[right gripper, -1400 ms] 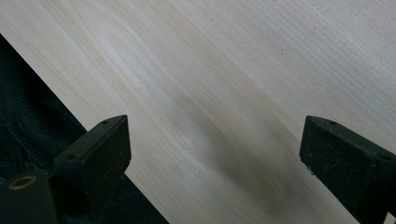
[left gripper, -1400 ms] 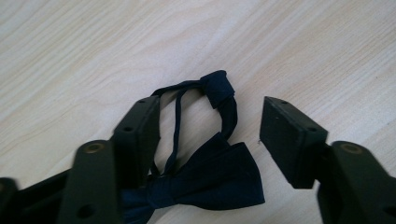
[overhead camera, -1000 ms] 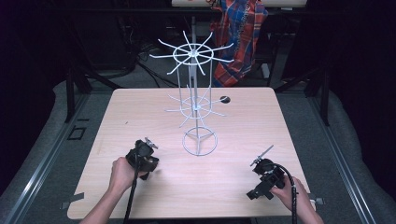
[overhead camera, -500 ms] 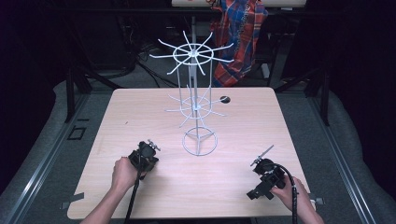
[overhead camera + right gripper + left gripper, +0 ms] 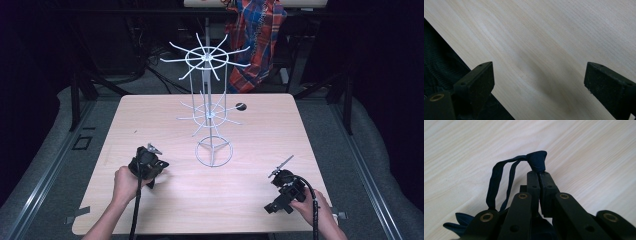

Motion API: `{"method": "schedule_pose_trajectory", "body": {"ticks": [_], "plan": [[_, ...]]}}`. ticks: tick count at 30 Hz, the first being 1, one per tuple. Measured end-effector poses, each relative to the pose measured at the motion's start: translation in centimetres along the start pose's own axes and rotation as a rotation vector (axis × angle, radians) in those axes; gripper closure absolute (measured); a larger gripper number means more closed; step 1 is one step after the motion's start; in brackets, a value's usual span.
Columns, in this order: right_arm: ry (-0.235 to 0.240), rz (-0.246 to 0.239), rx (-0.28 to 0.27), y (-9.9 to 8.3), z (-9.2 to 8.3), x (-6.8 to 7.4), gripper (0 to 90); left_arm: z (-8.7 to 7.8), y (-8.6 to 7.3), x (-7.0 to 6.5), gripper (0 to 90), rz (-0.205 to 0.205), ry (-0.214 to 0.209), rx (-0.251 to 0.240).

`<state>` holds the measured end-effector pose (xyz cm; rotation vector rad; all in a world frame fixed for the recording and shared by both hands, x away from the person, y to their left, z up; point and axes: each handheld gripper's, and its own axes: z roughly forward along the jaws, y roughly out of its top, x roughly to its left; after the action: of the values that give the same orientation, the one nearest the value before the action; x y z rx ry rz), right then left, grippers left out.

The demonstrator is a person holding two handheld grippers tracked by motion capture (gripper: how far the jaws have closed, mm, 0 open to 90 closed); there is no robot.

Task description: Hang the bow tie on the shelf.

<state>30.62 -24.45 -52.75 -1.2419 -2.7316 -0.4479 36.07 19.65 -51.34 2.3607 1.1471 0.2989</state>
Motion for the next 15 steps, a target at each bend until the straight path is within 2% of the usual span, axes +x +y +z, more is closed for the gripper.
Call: {"method": "schedule_pose_trajectory", "body": {"ticks": [1,2,5,7,9,10,12,15], "plan": [[0.0,0.0,0.0,0.0,0.0,0.0,8.9,0.0,0.0,0.0,88.0,0.0,0.0,0.0],[-0.022,-0.02,0.02,0.1,-0.1,-0.1,8.9,-0.4,0.0,0.1,88.0,-0.008,-0.008,-0.019],[-0.014,-0.018,0.017,0.1,-0.1,0.0,8.9,-1.5,-0.1,0.5,88.0,-0.025,-0.038,-0.066],[-0.021,-0.032,0.03,0.1,-0.2,-0.1,8.9,-1.8,-0.1,0.6,88.0,-0.03,-0.04,-0.079],[-0.002,0.003,-0.007,0.0,0.0,0.0,8.9,-2.3,-0.1,0.7,88.0,-0.027,-0.043,-0.096],[-0.015,-0.016,0.018,0.0,-0.1,-0.1,8.9,-2.6,0.0,0.7,88.0,-0.036,-0.06,-0.111],[-0.014,-0.016,0.02,0.1,0.0,-0.1,8.9,-3.0,0.0,0.8,88.0,-0.054,-0.091,-0.144],[-0.011,-0.009,0.014,0.1,0.0,0.0,8.9,-3.3,0.0,0.8,88.0,-0.055,-0.103,-0.163]]}}
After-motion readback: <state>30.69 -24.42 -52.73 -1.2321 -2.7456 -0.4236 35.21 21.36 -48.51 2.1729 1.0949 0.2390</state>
